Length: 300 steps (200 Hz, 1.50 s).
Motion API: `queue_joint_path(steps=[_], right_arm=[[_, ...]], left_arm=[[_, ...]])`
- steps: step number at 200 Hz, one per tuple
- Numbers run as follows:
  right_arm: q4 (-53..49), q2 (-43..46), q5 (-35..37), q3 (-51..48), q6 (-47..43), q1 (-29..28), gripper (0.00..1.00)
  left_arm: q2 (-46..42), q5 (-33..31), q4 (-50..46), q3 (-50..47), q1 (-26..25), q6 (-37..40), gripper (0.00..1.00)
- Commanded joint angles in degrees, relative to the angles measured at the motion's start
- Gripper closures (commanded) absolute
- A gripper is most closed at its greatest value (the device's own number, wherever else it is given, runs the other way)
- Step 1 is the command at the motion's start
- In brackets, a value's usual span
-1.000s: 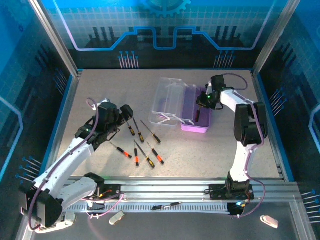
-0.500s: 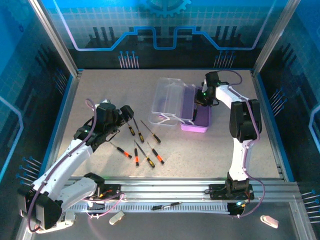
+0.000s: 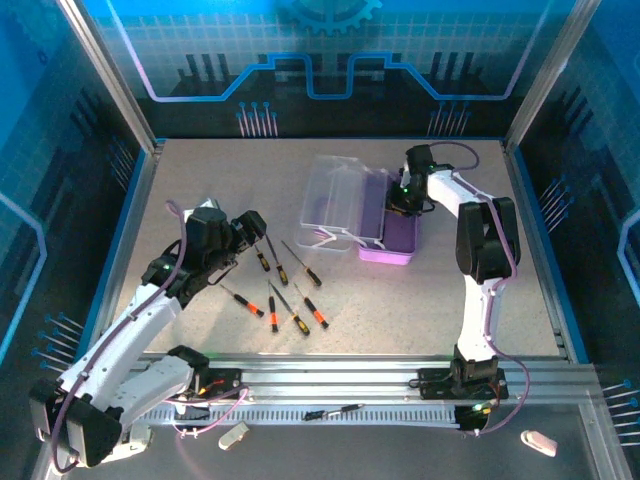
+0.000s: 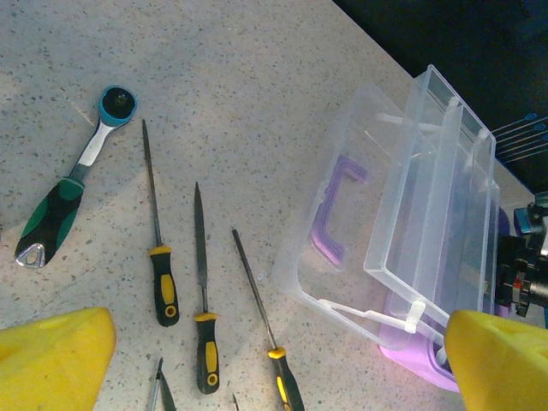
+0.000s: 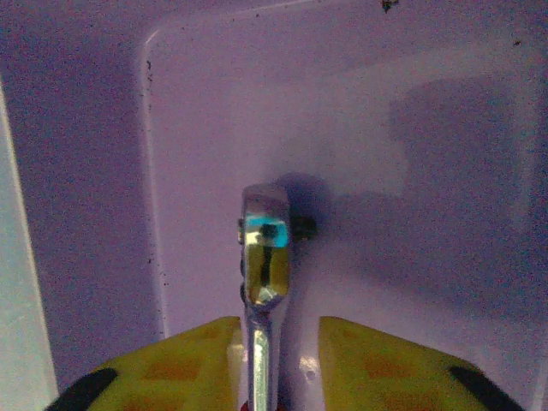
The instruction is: Pack the tool kit
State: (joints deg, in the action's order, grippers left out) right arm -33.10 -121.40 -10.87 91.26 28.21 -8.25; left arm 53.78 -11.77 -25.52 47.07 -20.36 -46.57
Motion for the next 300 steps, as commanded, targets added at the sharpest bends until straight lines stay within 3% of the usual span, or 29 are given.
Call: queue_joint_path(steps=[1, 40, 60, 86, 136, 160, 188, 204, 228, 300], right_arm=[[-2.6, 3.6, 1.7, 0.9, -0.4, -0.4, 0.77], [-3.5, 6.8, 6.1, -1.1, -0.8, 0.0, 0.90], [-3.3, 7.8, 5.9, -2.3, -1.3, 0.2, 0.83], [-1.6, 12.3, 4.9, -5.5, -1.1, 0.3, 0.83], [6.2, 33.5, 5.9, -18.3, -1.7, -4.8, 0.76], [9.2, 42.8, 6.0, -25.2, -1.2, -7.2, 0.74], [9.2, 49.7, 6.6, -31.7, 0.8, -7.9, 0.72], [9.7, 52.2, 5.8, -35.4, 1.8, -7.9, 0.72], [11.4, 54.3, 4.9, -39.9, 3.3, -8.0, 0.72], [13.0, 53.4, 3.5, -42.1, 3.0, -7.7, 0.71]], left_arm=[[-0.9, 0.8, -1.7, -0.3, 0.6, -0.7, 0.01], [-1.0, 0.0, -2.5, -0.2, 0.6, -1.7, 0.01], [-0.9, -0.2, -2.8, -0.2, 0.6, -1.8, 0.01], [-0.1, -1.9, -4.0, 0.5, 0.7, 0.2, 0.01], [6.7, -2.0, -8.1, 3.6, 5.3, 3.7, 0.08], [11.2, 1.7, -6.3, 3.9, 9.3, 5.3, 0.18], [18.1, 7.6, -2.6, 4.6, 15.8, 3.6, 0.38], [21.5, 8.4, -1.6, 4.9, 19.6, 0.4, 0.45], [26.4, 7.9, -2.8, 7.1, 23.2, -2.2, 0.44], [40.4, 2.1, -8.9, 12.4, 23.9, -4.1, 0.45]])
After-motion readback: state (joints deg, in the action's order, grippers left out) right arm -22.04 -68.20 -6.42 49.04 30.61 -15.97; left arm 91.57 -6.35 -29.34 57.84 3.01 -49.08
